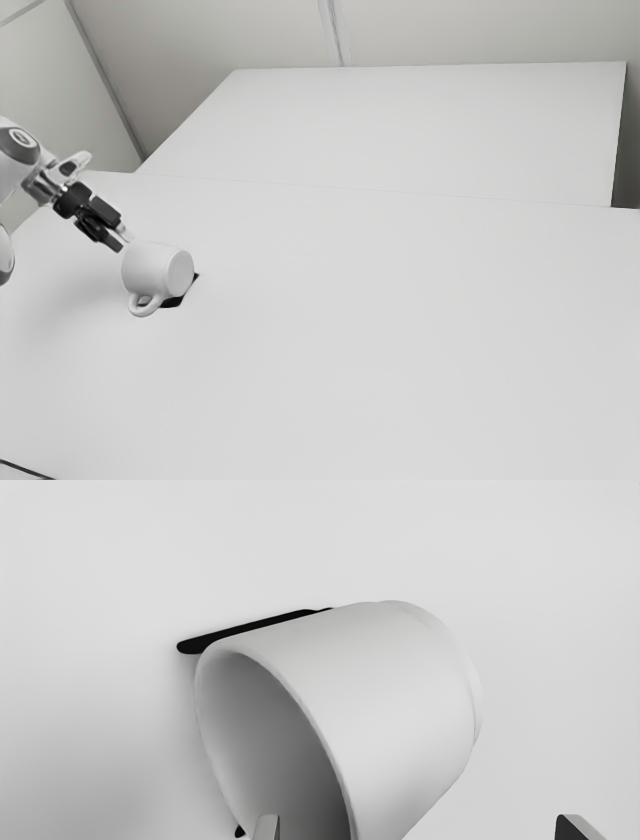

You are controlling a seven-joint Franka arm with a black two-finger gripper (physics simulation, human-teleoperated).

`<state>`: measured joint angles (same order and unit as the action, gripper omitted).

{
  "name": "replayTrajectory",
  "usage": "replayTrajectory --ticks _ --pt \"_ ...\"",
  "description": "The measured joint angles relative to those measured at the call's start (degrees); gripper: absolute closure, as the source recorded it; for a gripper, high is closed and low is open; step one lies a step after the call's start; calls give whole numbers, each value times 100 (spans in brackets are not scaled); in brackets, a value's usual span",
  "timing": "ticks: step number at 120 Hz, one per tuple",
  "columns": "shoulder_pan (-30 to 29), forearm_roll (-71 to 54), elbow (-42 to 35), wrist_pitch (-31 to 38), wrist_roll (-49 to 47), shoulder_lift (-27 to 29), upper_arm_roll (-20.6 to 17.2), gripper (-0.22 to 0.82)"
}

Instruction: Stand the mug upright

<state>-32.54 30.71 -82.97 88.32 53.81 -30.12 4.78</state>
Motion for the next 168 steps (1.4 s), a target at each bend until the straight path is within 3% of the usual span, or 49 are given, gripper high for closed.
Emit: replayTrajectory --ticks 55,83,99,110,149,168 --pt "-140 852 -210 -204 349 -335 -77 1" --pt "-146 1162 -318 -593 234 -447 -105 25" --pt "-147 1247 -343 -707 106 -463 -137 50" --pt "-147 1272 -344 -752 33 -454 -143 61" --pt "-102 1189 -345 -795 -168 -130 -157 76" --pt "285 734 -716 -416 -253 627 -163 78"
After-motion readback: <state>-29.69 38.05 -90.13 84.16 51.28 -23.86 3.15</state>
